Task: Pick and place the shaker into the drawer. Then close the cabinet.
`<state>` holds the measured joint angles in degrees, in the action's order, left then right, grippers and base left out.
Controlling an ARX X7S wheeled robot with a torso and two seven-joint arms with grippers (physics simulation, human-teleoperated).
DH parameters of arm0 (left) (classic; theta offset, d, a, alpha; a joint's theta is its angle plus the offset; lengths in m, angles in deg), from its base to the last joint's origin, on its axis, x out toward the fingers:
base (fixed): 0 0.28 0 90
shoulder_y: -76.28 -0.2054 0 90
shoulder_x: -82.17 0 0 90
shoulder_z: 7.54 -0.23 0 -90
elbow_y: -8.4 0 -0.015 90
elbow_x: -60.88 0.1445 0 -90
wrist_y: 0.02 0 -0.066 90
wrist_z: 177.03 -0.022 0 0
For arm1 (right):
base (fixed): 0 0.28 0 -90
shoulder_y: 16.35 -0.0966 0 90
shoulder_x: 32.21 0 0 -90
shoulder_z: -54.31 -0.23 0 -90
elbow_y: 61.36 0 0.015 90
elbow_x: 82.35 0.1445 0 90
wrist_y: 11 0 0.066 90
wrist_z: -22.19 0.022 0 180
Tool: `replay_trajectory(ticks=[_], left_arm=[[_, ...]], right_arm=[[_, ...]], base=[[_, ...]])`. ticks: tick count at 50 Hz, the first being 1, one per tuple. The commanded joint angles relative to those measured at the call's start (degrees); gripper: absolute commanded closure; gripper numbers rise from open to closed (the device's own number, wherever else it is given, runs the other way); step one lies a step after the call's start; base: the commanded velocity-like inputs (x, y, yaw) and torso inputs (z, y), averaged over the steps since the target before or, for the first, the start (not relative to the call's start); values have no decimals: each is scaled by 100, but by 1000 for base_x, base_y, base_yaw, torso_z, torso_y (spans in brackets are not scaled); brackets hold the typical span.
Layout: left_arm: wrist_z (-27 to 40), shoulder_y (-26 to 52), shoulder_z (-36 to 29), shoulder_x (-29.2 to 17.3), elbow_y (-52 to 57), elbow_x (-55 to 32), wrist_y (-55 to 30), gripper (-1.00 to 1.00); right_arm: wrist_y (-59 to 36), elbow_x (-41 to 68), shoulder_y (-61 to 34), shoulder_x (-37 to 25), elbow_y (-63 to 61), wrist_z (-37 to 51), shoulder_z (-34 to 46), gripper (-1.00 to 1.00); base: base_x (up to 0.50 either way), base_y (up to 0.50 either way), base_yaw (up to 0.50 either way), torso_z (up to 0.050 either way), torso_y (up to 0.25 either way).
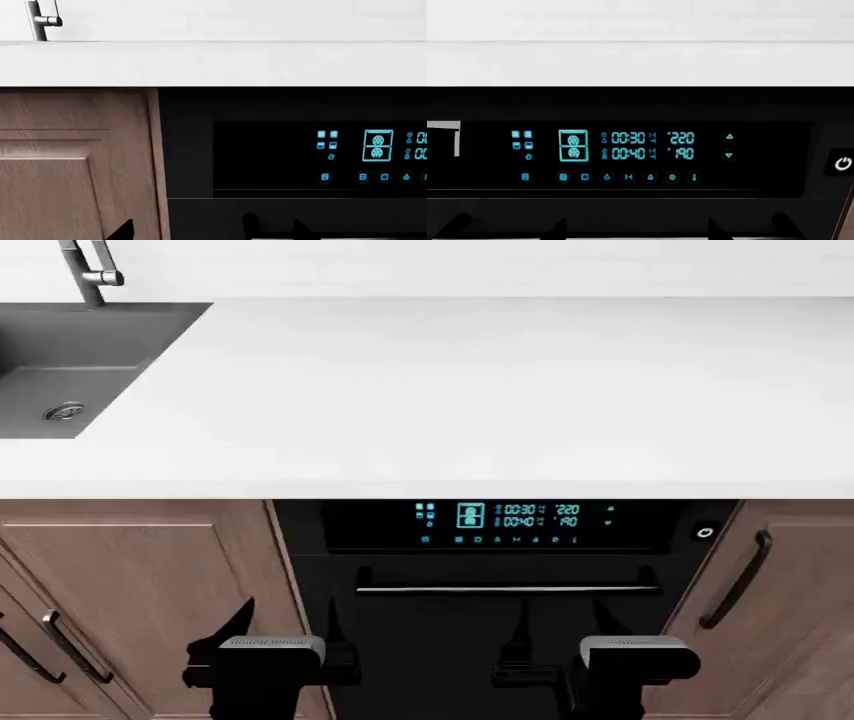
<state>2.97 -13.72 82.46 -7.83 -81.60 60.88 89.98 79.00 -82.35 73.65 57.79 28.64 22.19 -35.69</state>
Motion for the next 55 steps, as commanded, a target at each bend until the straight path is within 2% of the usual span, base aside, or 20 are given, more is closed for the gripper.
replay_trajectory(ticks=[1, 9, 23, 25, 27, 29, 33, 36, 38, 40, 42, 47, 49, 51, 55], left_arm=[[61, -24, -138, -111, 17, -55, -46, -100], [134, -76, -246, -206, -22, -360, 344, -100], [244, 101, -478, -331, -368, -586, 332, -100], [313, 189, -494, -338, -436, -580, 178, -100], [550, 481, -451, -310, -487, -551, -373, -100], [733, 1043, -490, -293, -345, -489, -1145, -100], [1122, 2895, -465, -139, 462, -632, -3262, -100], [1737, 5141, -467, -14, 728, -1318, -4912, -100], [2263, 6797, -582, -15, 145, -1941, -5290, -100], [2641, 7984, -730, -14, -663, -2339, -5219, -100], [2851, 8828, -918, -19, -1368, -2612, -5035, -100], [2854, 10635, -1679, -10, -3955, -3234, -3725, -100], [2729, 11280, -2235, -5, -5124, -3653, -3043, -100], [2618, 11687, -2797, -5, -5768, -4112, -2628, -100], [2516, 12035, -3688, -4, -6341, -4980, -2178, -100]], right_arm=[[13, 86, 7, -89, -7, 107, 122, -100], [103, 471, 135, -231, -72, 280, 102, -100], [-19, 693, -41, -396, 195, 302, 283, -100], [-209, 848, -127, -381, 275, 331, 220, -100], [-813, 1212, -379, -391, 282, 396, 18, -100], [-1985, 1584, -947, -597, -255, 576, -188, -100], [-4898, 2143, -3144, -1408, -1534, 966, -324, -100], [-6852, 2444, -5637, -1964, -1547, 935, -45, -100], [-7404, 2414, -7356, -2181, -847, 669, 499, -100], [-7394, 2307, -8902, -2182, 29, 385, 909, -100], [-7078, 2146, -9921, -2155, 981, -10, 1395, -100], [-5420, 1548, -12027, -1783, 4323, -1111, 2332, -100], [-4660, 1337, -12666, -1552, 5684, -1415, 2528, -100], [-4158, 1202, -13098, -1358, 6608, -1614, 2651, -100], [-3978, 1149, -13355, -1191, 7040, -1720, 2686, -100]], base=[[0, 0, 0, 0, 0], [0, 500, 0, 0, 0], [0, 500, 0, 0, 0], [0, 250, 0, 13, 13], [0, 0, 0, 50, 73], [0, 0, 0, 50, 72], [0, 0, 0, 50, 72], [0, 0, 0, 50, 74], [0, 0, 0, 50, 73], [0, 0, 0, 50, 72], [0, 0, 0, 50, 73], [0, 0, 0, 50, 73], [0, 0, 0, 50, 72], [0, 0, 0, 50, 72], [0, 0, 0, 50, 72]])
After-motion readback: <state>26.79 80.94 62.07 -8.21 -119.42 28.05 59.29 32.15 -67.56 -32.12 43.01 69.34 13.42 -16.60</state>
